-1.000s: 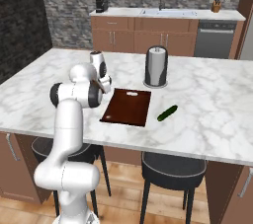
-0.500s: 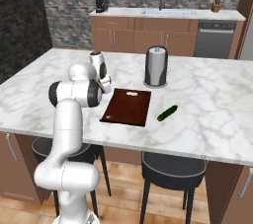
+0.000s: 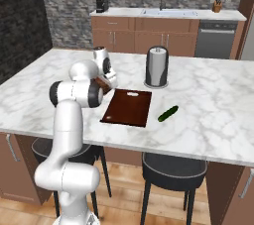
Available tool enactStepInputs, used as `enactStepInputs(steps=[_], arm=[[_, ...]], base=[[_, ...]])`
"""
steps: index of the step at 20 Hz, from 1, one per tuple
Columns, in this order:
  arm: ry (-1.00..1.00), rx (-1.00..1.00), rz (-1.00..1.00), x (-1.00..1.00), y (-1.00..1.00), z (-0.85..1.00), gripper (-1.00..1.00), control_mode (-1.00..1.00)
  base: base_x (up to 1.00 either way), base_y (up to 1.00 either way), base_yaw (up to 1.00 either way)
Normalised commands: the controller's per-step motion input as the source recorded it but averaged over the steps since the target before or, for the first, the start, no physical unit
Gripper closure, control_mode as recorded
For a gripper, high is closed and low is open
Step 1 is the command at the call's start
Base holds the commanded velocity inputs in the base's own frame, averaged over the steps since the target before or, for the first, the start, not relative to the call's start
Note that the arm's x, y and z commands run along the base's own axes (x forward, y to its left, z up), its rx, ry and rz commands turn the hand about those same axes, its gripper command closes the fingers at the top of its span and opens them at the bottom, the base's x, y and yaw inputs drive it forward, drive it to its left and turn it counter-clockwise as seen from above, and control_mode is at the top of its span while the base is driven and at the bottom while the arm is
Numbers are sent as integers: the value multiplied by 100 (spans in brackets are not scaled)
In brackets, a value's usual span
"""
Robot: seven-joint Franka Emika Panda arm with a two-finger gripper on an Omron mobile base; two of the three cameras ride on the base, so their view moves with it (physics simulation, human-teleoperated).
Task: Place the two vegetables and bowl onto the tray for setting up a vegetable dip station.
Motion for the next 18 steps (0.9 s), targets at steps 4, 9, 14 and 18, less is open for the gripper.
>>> enactStepInputs(steps=[4, 9, 14, 18], arm=[[-2, 0, 8, -16, -55, 0, 100, -100], [0, 0, 10, -6, -59, 0, 100, -100], [-6, 4, 14, 0, -63, 0, 100, -100], [-8, 6, 16, 1, -70, -1, 100, -100]], base=[[0, 0, 0], [0, 0, 0], [0, 0, 0], [0, 0, 0]])
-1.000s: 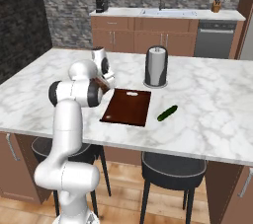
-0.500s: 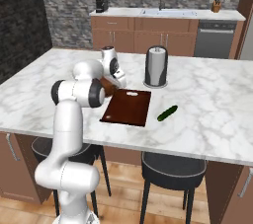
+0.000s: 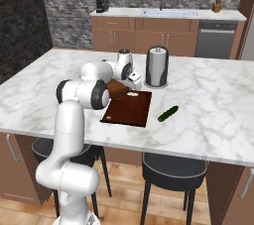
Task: Place the two vegetables and bowl onto the tray for setting up a vegetable dip station.
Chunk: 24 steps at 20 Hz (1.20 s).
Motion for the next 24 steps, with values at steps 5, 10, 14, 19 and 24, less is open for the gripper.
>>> enactStepInputs(steps=[5, 10, 14, 19, 24], arm=[[-5, 3, 16, 1, -63, -12, 100, -100], [0, 0, 15, 3, -49, -13, 100, -100], [0, 0, 11, 25, -32, -28, 100, -100], [10, -7, 5, 28, -16, -13, 100, -100], [18, -15, 5, 26, -9, 27, 100, -100]], base=[[0, 0, 0], [0, 0, 0], [0, 0, 0], [0, 0, 0], [0, 0, 0]])
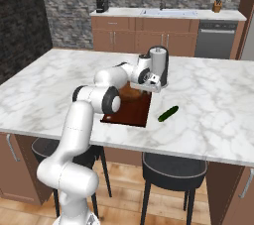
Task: Place the two vegetables and bowl onto the tray for setting up a vegetable dip station.
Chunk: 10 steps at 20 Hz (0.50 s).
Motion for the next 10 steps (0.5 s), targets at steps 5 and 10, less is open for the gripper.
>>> enactStepInputs(steps=[5, 10], arm=[[13, -17, 3, 19, -2, 26, 100, -100], [-1, -6, 4, 4, 0, 2, 100, -100]], base=[[0, 0, 0], [0, 0, 0]])
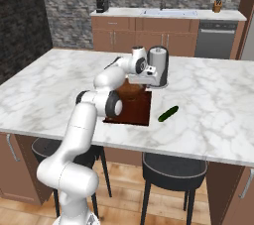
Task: Place the two vegetables and bowl onto the tray for setting up a vegetable dip station.
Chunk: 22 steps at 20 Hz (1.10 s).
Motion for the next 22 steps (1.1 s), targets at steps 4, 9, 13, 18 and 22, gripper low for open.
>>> enactStepInputs(steps=[4, 9, 13, 18, 22], arm=[[-4, 2, 2, 0, 0, -4, 100, -100], [-7, 10, 0, 0, 0, -26, -100, -100], [-6, 11, 0, 0, 0, -26, -100, -100], [-5, 2, 0, 0, 0, -4, -100, -100], [-2, -2, 0, 0, 0, 8, -100, -100]], base=[[0, 0, 0], [0, 0, 0], [0, 0, 0], [0, 0, 0], [0, 0, 0]])
